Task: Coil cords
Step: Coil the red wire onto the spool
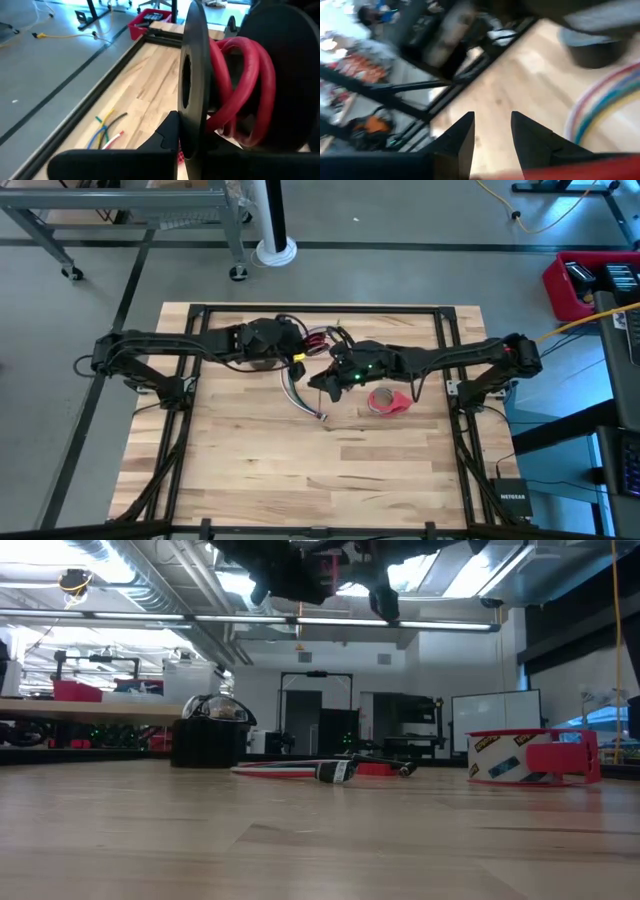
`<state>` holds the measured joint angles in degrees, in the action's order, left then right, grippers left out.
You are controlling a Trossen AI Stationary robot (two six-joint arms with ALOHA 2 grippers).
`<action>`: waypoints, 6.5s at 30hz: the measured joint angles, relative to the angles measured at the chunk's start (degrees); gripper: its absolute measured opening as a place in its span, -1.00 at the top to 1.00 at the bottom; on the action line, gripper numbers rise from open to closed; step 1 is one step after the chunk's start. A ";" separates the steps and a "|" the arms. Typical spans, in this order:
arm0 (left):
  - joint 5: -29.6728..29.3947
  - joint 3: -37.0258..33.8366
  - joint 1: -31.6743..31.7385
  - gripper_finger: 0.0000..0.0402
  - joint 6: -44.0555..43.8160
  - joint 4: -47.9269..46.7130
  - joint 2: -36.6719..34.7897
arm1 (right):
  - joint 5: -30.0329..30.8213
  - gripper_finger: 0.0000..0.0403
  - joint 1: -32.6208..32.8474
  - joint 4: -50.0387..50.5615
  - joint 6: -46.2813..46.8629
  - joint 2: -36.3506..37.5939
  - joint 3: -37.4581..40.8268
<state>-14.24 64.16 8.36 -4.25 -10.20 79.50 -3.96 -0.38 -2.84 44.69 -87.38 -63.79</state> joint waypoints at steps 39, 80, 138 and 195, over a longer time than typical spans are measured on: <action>-2.13 0.04 0.00 1.00 -0.22 -5.69 -3.89 | 13.86 0.35 -0.02 17.30 1.40 4.42 0.02; -2.01 0.02 -0.13 1.00 -0.24 -1.13 -3.89 | 5.88 0.35 0.00 -8.05 -0.69 -7.02 1.70; -0.46 0.01 -0.85 1.00 -4.55 -15.07 -6.31 | 13.27 0.98 -2.75 -6.89 -2.91 2.64 1.75; 0.39 -0.07 -0.96 1.00 -2.78 3.75 2.45 | 3.28 0.94 -3.02 -11.86 -1.68 4.31 1.66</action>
<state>-13.85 64.10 7.40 -7.03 -6.44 81.95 -0.68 -3.40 -14.70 43.01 -83.07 -62.13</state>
